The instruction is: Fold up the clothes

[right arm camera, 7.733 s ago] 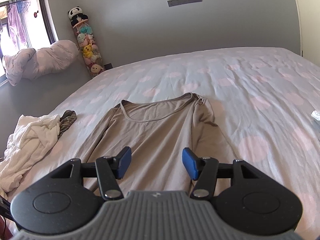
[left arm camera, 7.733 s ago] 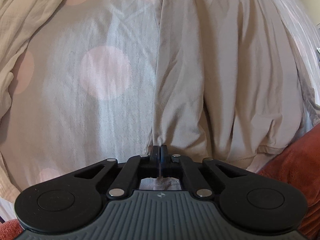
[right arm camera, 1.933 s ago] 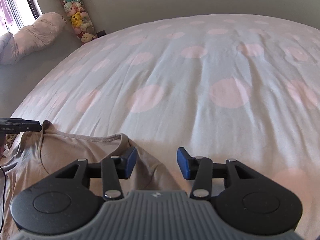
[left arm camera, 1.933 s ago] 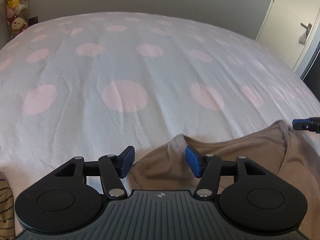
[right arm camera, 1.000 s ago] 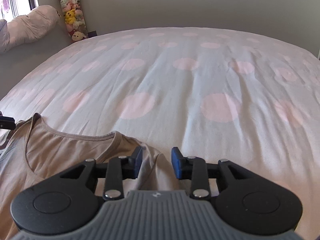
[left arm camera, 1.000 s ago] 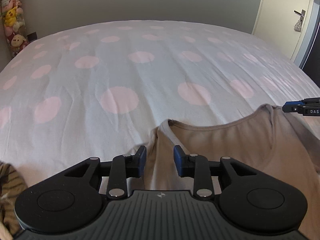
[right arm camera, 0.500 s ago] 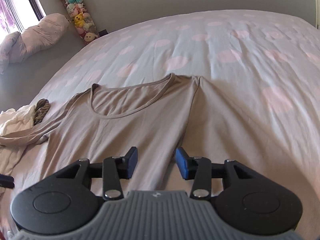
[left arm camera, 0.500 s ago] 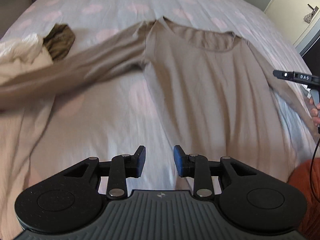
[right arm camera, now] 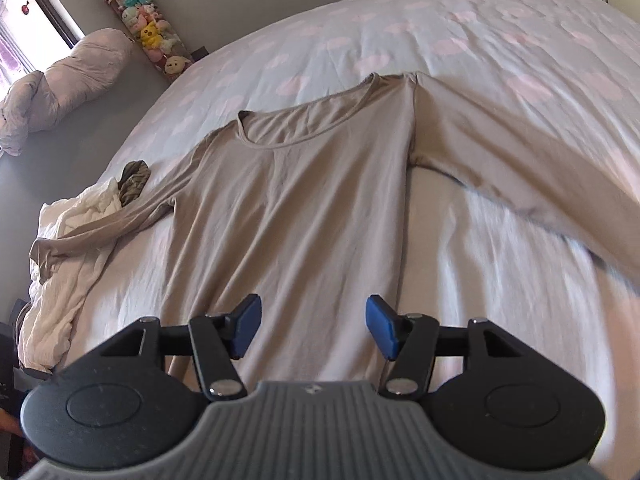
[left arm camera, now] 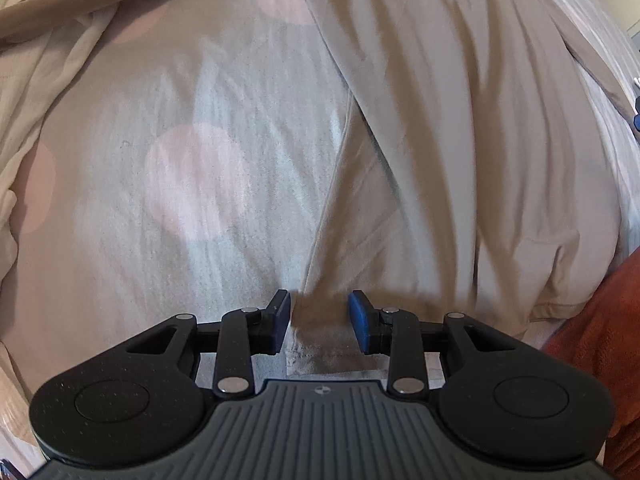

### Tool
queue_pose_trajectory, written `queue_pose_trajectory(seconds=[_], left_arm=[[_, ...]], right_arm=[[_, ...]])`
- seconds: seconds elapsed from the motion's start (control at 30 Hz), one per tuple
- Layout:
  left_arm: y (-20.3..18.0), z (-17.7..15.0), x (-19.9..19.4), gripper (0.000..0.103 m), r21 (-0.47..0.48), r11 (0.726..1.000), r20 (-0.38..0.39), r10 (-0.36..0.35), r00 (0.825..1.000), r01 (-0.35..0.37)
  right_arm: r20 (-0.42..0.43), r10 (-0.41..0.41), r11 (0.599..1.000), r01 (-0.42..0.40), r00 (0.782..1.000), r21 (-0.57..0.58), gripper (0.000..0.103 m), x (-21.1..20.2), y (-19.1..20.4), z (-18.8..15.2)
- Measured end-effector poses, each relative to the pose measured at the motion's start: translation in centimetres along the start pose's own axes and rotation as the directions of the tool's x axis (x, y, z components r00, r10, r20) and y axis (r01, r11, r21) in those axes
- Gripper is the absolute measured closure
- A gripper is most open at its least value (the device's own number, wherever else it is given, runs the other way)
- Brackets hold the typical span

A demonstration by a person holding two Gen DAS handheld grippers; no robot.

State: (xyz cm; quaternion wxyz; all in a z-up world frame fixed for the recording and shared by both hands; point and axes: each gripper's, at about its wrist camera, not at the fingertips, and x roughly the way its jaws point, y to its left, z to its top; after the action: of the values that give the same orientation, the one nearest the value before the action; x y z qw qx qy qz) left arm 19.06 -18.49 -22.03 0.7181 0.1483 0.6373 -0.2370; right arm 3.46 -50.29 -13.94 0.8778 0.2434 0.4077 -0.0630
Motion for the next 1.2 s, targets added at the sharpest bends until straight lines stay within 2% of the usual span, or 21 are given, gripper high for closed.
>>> queue_pose_trajectory(seconds=[0.07, 0.2, 0.27, 0.33, 0.43, 0.53, 0.67, 0.77, 0.97, 1.07, 1.2], left_arm=[[-0.3, 0.3, 0.3, 0.071, 0.033, 0.999, -0.013, 0.01, 1.0, -0.01], [-0.9, 0.6, 0.7, 0.055, 0.089, 0.996, -0.018, 0.007, 1.0, -0.005], [-0.7, 0.7, 0.9, 0.053, 0.095, 0.996, -0.015, -0.004, 1.0, 0.005], [-0.1, 0.6, 0.8, 0.049, 0.074, 0.996, -0.008, -0.039, 0.999, 0.04], [1.8, 0.7, 0.7, 0.044, 0.004, 0.992, 0.006, -0.128, 0.992, 0.128], [2.8, 0.8, 0.8, 0.044, -0.02, 0.985, 0.013, -0.169, 0.985, 0.17], [3.8, 1.1, 0.9, 0.044, -0.02, 0.978, 0.019, -0.205, 0.978, 0.206], [4.4, 1.3, 1.0, 0.048, -0.022, 0.971, 0.037, -0.236, 0.971, 0.237], [4.4, 1.2, 1.7, 0.05, -0.004, 0.963, 0.026, -0.268, 0.963, 0.269], [4.2, 1.1, 1.5, 0.052, -0.001, 0.96, 0.024, -0.278, 0.96, 0.279], [4.8, 1.0, 1.3, 0.065, -0.041, 0.959, 0.043, -0.278, 0.96, 0.279]], right_arm=[[-0.001, -0.034, 0.999, 0.034, 0.999, -0.007, 0.042, -0.7, 0.6, -1.0], [-0.005, -0.099, 0.994, 0.099, 0.995, -0.046, 0.041, -1.4, 2.2, -1.8], [-0.013, -0.138, 0.988, 0.137, 0.99, -0.071, 0.041, -1.3, 3.1, -2.0], [-0.025, -0.179, 0.98, 0.176, 0.984, -0.094, 0.041, -0.8, 4.1, -2.1], [-0.043, -0.232, 0.965, 0.225, 0.972, -0.133, 0.041, -0.1, 5.6, -2.0], [-0.077, -0.325, 0.932, 0.306, 0.942, -0.194, 0.041, 1.2, 6.7, -1.5], [-0.162, -0.452, 0.877, 0.404, 0.877, -0.261, 0.041, 3.6, 6.9, -1.1], [-0.211, -0.487, 0.865, 0.434, 0.848, -0.253, 0.042, 4.6, 6.7, -0.8], [-0.291, -0.507, 0.858, 0.444, 0.811, -0.258, 0.042, 6.9, 6.8, 0.2], [-0.32, -0.492, 0.869, 0.438, 0.81, -0.228, 0.042, 7.8, 6.3, 0.6], [-0.321, -0.446, 0.895, 0.41, 0.836, -0.176, 0.042, 7.5, 5.7, 0.6]])
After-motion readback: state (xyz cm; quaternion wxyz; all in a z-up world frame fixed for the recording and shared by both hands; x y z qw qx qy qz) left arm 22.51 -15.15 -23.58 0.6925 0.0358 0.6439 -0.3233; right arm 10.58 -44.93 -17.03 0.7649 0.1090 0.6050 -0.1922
